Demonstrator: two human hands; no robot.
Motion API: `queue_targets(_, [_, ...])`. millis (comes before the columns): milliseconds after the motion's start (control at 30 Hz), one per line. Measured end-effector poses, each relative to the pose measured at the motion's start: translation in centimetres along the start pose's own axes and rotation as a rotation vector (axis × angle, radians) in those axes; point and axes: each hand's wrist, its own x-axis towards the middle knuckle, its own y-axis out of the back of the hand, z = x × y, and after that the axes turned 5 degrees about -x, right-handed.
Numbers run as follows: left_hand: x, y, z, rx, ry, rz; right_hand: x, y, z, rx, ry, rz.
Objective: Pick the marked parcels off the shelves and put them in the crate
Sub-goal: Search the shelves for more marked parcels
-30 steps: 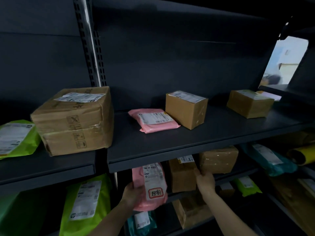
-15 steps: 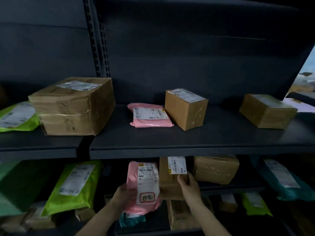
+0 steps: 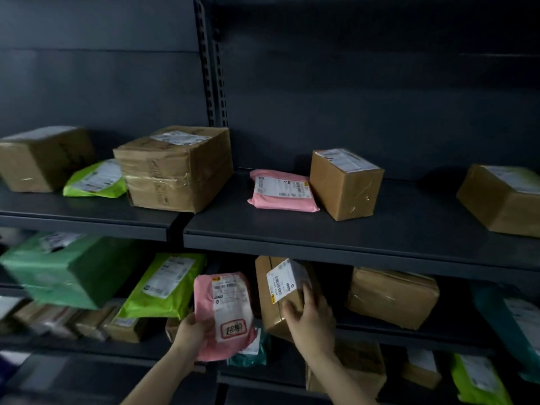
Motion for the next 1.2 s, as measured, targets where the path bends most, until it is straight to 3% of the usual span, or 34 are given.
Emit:
queue_targets(200, [0.0, 3.5, 1.0, 0.034, -0.037, -0.009, 0.3, -2.6, -4.5, -0.361, 0.18, -0.014])
queue_targets(400, [-0.2, 5.3, 1.0, -0.004, -0.028, -0.123, 1.7, -4.7, -5.6, -0.463, 0.151, -0.007])
queue_targets(767, [-0.2, 5.3, 0.2, -0.039, -0.013, -0.262, -0.5, -2.5, -3.0, -0.368, 0.121, 0.04])
queue_targets(933, [-2.0, 4.3, 0.1, -0.034, -0.067, -0.372, -3.7, 0.2, 1.4, -0.315, 0.083, 0.216])
queue_targets(1033, [-3.6, 2.5, 0.2, -0.021, -0.063, -0.467, -4.2, 1.9, 4.2, -0.328, 0.01, 0.162])
queue_targets(1200, [-6.9, -3.2, -0.7, 0.101, -0.087, -0.6, -4.4, 5.3, 8.9, -0.29, -0.054, 0.228])
